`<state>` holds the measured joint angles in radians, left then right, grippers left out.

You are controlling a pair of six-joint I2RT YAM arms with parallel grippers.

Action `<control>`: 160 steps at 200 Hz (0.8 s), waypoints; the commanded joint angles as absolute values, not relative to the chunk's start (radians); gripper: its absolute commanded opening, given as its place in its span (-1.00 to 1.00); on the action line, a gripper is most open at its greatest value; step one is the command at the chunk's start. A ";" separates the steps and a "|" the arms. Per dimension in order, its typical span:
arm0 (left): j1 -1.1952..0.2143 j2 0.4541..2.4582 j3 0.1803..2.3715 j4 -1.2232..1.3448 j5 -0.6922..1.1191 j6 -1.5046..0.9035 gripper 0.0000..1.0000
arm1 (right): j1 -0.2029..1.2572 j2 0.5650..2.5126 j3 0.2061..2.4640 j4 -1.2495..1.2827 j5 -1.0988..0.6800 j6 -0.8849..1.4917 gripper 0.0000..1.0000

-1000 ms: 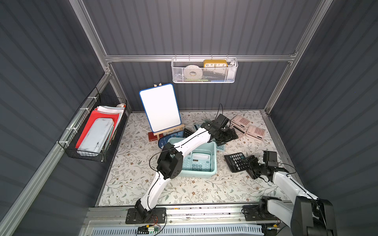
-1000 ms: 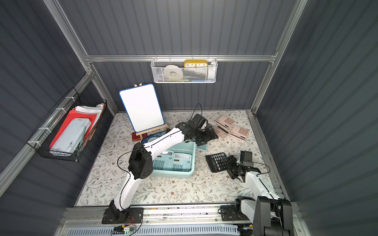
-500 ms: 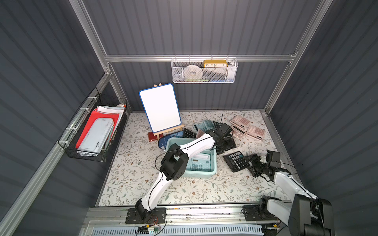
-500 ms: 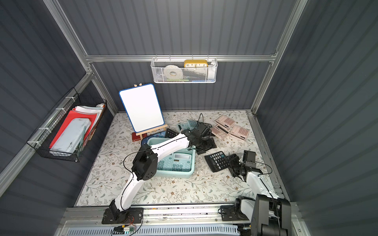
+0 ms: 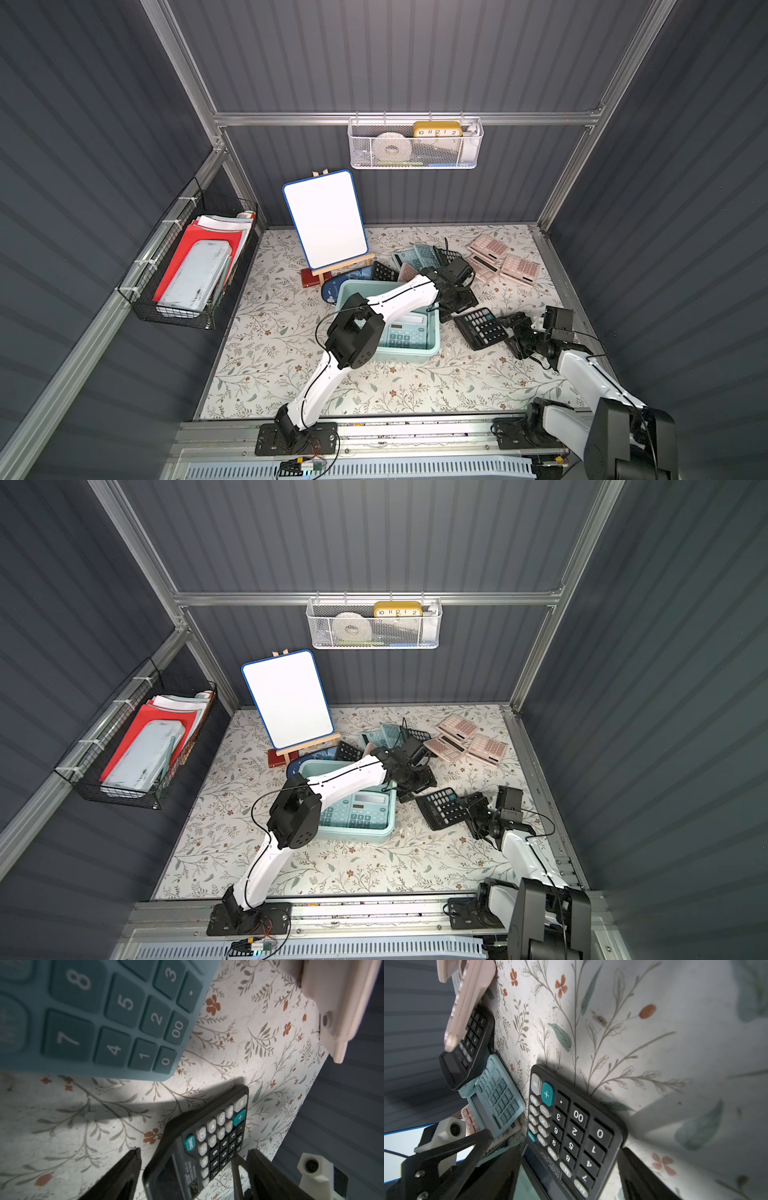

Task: Put the calculator in the storage box
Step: Pick up the calculator at the center of the board.

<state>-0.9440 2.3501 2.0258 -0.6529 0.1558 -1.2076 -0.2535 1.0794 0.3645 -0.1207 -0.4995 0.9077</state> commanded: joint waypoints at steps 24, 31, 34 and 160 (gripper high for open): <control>-0.957 2.373 2.017 -0.680 0.169 -1.273 0.68 | -0.261 1.081 0.377 -0.127 -0.520 0.896 0.57; -0.957 2.374 2.016 -0.681 0.166 -1.276 0.69 | -0.263 1.084 0.378 -0.127 -0.522 0.895 0.58; -0.957 2.375 2.015 -0.681 0.164 -1.278 0.69 | -0.264 1.085 0.380 -0.127 -0.522 0.895 0.58; -0.957 2.444 2.016 -0.586 0.200 -1.316 0.06 | -0.310 1.082 0.391 -0.127 -0.578 0.884 0.58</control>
<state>-0.9569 2.4100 2.0186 -0.6155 0.1719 -1.3060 -0.3008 1.0832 0.3664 -0.1207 -0.5575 0.9005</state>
